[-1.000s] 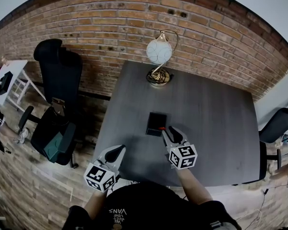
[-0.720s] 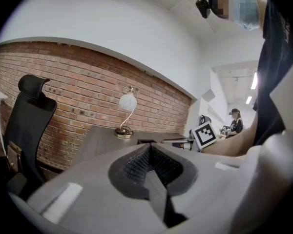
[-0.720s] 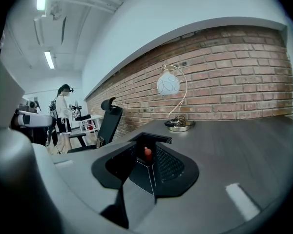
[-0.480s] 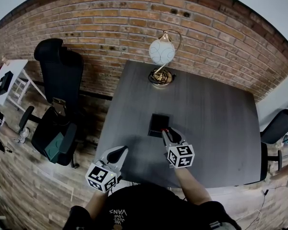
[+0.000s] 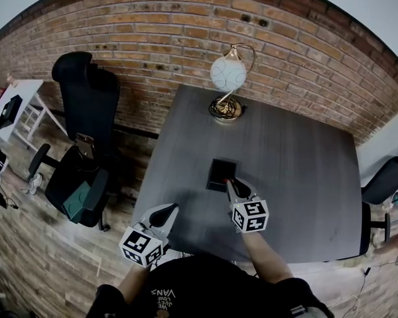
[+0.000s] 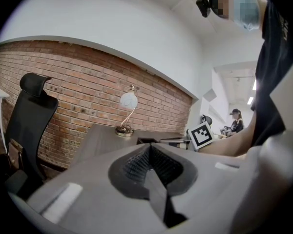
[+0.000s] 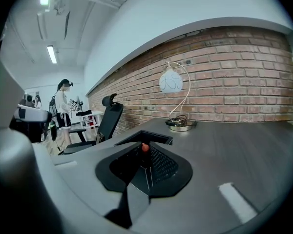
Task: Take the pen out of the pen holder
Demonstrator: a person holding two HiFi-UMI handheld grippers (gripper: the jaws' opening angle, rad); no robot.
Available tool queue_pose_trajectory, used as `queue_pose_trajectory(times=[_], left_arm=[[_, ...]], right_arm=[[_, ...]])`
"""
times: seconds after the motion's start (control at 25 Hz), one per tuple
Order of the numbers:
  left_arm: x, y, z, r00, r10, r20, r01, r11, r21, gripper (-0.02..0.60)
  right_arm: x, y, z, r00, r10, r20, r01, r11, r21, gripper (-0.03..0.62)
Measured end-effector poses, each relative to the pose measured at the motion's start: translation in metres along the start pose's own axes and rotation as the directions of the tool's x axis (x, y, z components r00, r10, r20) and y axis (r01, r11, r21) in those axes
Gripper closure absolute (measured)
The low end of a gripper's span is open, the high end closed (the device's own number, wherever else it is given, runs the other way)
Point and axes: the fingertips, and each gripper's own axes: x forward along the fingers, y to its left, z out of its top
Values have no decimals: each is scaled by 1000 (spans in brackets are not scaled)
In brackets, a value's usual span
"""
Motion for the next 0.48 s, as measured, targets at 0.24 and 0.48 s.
queue_pose_trajectory(times=[0.24,0.48], left_arm=[[-5,2,4,1000,23,6,-23,1000,4,529],[-8,-2,4,999,41,14,-41,999,-3,529]], right_arm=[[0,1,9,1000,13,4,-13,1000,8,545],[-10,2,25,999,33,31,-34,999,14,545]])
